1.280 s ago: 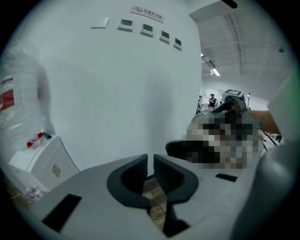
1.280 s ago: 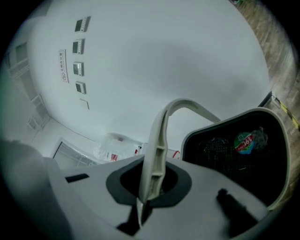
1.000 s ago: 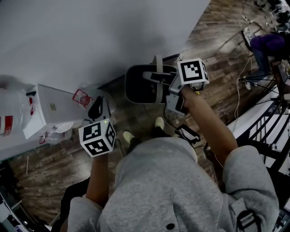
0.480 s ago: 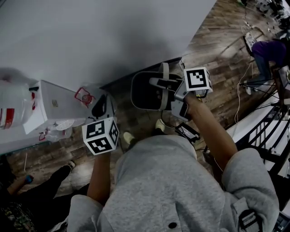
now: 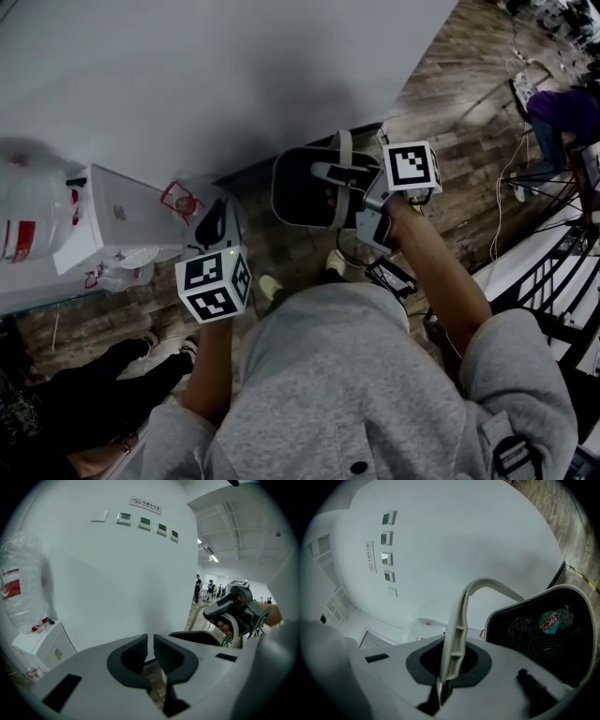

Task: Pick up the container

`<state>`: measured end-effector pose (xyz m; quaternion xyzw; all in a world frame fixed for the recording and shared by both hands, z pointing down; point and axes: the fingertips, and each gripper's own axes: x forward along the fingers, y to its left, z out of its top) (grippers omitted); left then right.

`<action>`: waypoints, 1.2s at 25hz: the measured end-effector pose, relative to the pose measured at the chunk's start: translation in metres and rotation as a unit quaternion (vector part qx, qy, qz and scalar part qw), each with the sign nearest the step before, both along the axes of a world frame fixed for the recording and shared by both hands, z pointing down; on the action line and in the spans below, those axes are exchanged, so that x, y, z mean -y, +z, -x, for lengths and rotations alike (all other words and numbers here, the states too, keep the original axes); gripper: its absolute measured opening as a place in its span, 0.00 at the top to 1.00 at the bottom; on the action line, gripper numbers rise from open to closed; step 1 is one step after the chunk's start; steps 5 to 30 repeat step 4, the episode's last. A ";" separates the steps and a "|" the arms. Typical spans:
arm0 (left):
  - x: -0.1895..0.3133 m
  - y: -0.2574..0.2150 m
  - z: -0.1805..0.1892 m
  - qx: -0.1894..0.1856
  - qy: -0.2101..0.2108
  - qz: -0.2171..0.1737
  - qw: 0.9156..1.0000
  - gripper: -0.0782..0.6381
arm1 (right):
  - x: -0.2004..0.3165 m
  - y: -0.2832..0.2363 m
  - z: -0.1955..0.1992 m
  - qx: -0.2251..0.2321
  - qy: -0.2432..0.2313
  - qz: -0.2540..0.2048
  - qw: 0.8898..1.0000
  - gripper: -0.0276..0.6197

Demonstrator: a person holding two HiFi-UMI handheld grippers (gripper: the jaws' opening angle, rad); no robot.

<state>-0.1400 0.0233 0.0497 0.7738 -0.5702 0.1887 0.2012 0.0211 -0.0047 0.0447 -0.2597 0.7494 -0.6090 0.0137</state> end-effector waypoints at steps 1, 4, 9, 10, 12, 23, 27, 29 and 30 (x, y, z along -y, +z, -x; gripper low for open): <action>0.000 -0.004 -0.011 0.002 -0.002 0.001 1.000 0.82 | 0.000 -0.003 -0.010 0.002 -0.002 0.003 1.000 0.92; 0.003 -0.020 -0.049 0.006 -0.007 0.006 1.000 0.82 | 0.003 -0.015 -0.047 0.008 -0.008 0.011 1.000 0.92; 0.003 -0.020 -0.049 0.006 -0.007 0.006 1.000 0.82 | 0.003 -0.015 -0.047 0.008 -0.008 0.011 1.000 0.92; 0.003 -0.020 -0.049 0.006 -0.007 0.006 1.000 0.82 | 0.003 -0.015 -0.047 0.008 -0.008 0.011 1.000 0.92; 0.003 -0.020 -0.049 0.006 -0.007 0.006 1.000 0.82 | 0.003 -0.015 -0.047 0.008 -0.008 0.011 1.000 0.92; 0.003 -0.020 -0.049 0.006 -0.007 0.006 1.000 0.82 | 0.003 -0.015 -0.047 0.008 -0.008 0.011 1.000 0.92; 0.003 -0.020 -0.049 0.006 -0.007 0.006 1.000 0.82 | 0.003 -0.015 -0.047 0.008 -0.008 0.011 1.000 0.92; 0.003 -0.020 -0.049 0.006 -0.007 0.006 1.000 0.82 | 0.003 -0.015 -0.047 0.008 -0.008 0.011 1.000 0.92; 0.003 -0.020 -0.049 0.006 -0.007 0.006 1.000 0.82 | 0.003 -0.015 -0.047 0.008 -0.008 0.011 1.000 0.92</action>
